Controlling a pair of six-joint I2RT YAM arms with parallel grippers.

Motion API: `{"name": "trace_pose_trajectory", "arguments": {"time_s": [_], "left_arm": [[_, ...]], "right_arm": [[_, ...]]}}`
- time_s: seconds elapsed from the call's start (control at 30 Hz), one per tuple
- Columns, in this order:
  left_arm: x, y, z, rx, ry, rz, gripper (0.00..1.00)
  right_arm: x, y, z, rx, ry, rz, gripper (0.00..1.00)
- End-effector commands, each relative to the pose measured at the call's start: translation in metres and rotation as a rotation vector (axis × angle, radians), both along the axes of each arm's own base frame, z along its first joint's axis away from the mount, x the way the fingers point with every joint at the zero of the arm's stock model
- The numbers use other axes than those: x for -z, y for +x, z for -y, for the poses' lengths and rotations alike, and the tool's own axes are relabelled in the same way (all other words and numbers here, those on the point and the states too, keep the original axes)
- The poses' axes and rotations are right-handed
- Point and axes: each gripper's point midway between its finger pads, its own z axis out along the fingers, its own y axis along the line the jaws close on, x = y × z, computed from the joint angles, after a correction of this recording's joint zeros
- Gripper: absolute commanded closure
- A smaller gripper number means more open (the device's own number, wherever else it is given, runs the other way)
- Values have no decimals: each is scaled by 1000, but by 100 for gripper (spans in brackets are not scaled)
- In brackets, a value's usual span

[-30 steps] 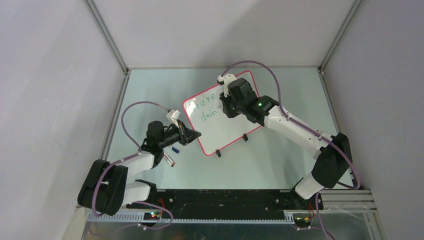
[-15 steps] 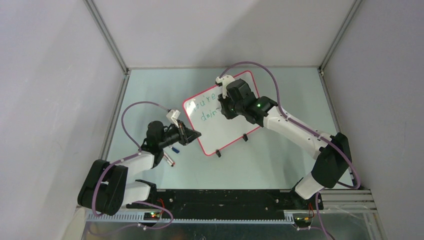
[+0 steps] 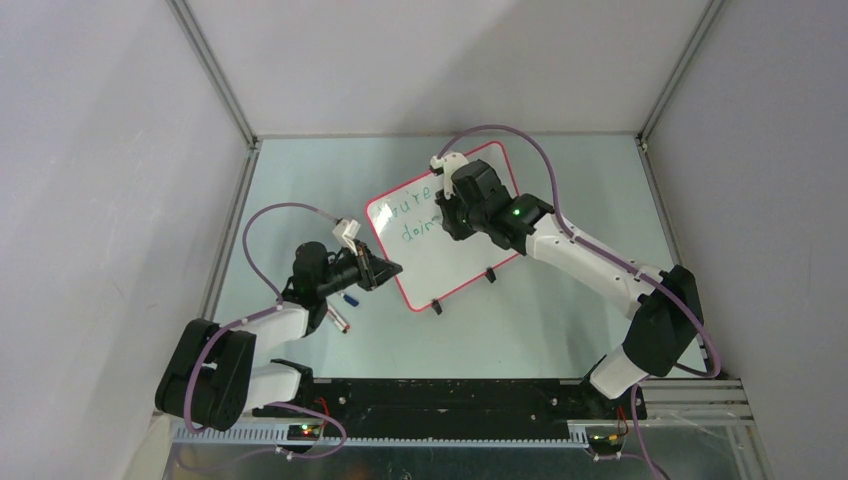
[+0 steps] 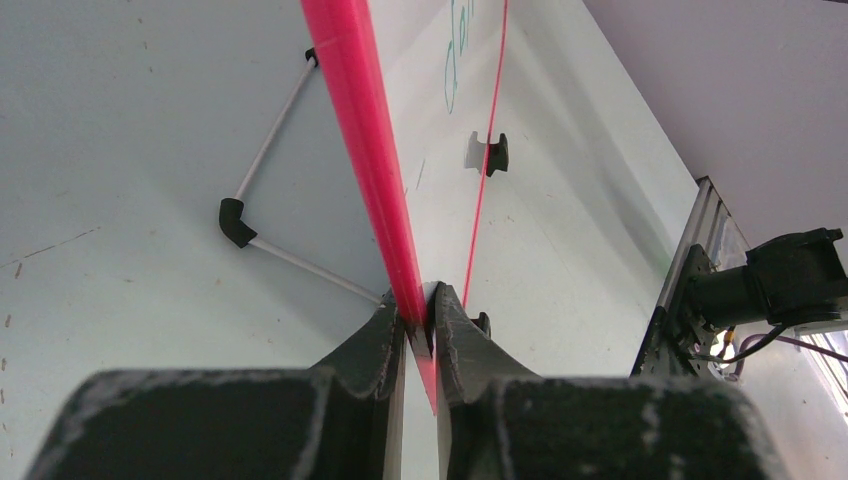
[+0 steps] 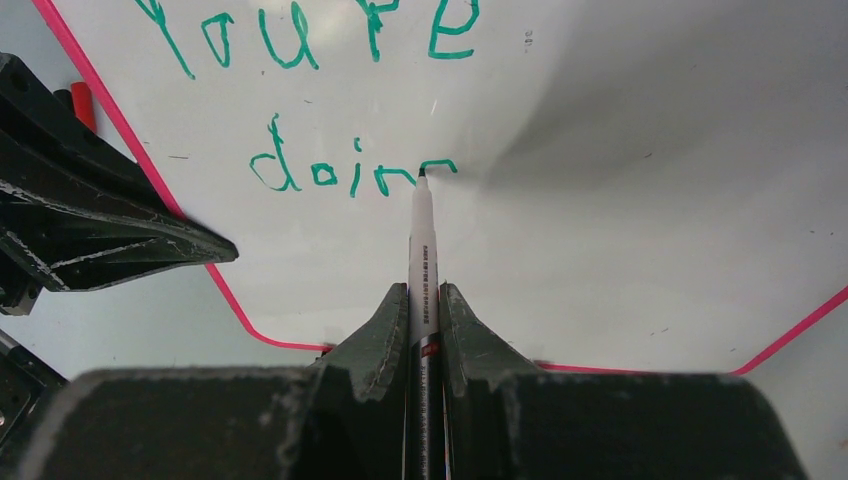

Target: Write a sentence on the whiteboard

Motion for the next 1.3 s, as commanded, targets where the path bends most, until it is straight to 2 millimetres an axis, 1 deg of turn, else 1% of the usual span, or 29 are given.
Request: {"name": "trace_pose_trajectory", "arguments": {"time_s": [0.0, 0.63, 0.9, 1.27], "left_arm": [[15, 7, -10, -39, 91, 16, 93], [15, 6, -9, -38, 90, 18, 93], [15, 6, -10, -40, 91, 15, 93], [15, 6, -10, -38, 92, 16, 93]], "right_arm": [[-6, -1, 3, 5, -1, 20, 100], [-2, -1, 15, 43, -35, 20, 100], [-7, 8, 18, 74, -19, 42, 100], [-18, 13, 11, 64, 17, 60, 100]]}}
